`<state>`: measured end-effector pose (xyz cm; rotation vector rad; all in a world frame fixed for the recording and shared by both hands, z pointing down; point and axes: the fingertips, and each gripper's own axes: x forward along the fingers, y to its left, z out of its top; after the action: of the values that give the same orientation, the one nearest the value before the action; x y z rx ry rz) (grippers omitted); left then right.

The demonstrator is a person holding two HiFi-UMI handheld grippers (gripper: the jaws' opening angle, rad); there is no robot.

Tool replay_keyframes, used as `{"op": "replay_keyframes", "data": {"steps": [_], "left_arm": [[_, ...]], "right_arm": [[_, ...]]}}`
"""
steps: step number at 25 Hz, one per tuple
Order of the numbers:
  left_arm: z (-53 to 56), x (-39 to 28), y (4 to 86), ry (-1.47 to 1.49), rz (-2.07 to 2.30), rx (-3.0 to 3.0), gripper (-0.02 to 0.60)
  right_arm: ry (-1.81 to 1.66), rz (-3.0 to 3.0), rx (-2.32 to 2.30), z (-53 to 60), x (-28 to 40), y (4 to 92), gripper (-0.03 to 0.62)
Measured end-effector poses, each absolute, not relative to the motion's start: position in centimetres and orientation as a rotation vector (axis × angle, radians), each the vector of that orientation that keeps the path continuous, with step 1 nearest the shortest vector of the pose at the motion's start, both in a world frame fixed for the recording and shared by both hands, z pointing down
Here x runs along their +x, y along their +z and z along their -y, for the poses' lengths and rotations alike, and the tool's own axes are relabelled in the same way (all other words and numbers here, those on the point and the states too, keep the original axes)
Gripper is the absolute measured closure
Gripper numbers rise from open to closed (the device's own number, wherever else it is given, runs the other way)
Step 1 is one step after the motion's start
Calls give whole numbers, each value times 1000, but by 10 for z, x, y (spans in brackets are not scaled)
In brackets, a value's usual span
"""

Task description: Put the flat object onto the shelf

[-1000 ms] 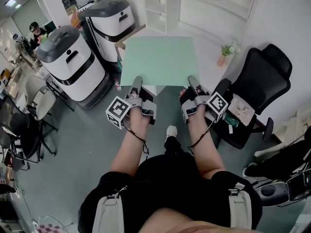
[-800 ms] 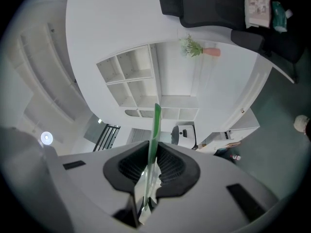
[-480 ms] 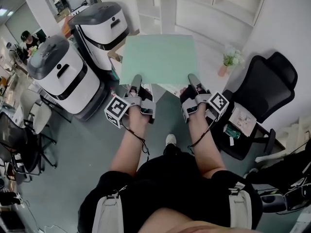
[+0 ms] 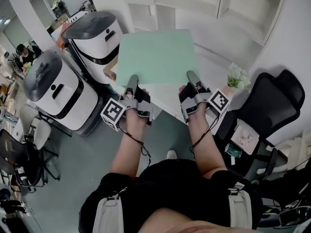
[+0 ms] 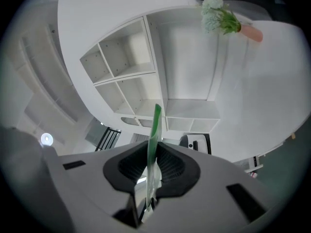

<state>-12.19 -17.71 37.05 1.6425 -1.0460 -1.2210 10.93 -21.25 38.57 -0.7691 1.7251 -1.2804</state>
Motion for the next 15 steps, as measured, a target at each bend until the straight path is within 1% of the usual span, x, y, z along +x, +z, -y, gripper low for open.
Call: {"op": "replay_keyframes", "data": {"steps": [7, 15], "left_arm": [[235, -117, 340, -1290, 1003, 1654, 537], [275, -119, 326, -1321, 956, 1646, 537]], "right_arm": [[-1240, -1767, -729, 277, 111, 356, 543], [-1194, -1789, -730, 312, 110, 332, 543]]}}
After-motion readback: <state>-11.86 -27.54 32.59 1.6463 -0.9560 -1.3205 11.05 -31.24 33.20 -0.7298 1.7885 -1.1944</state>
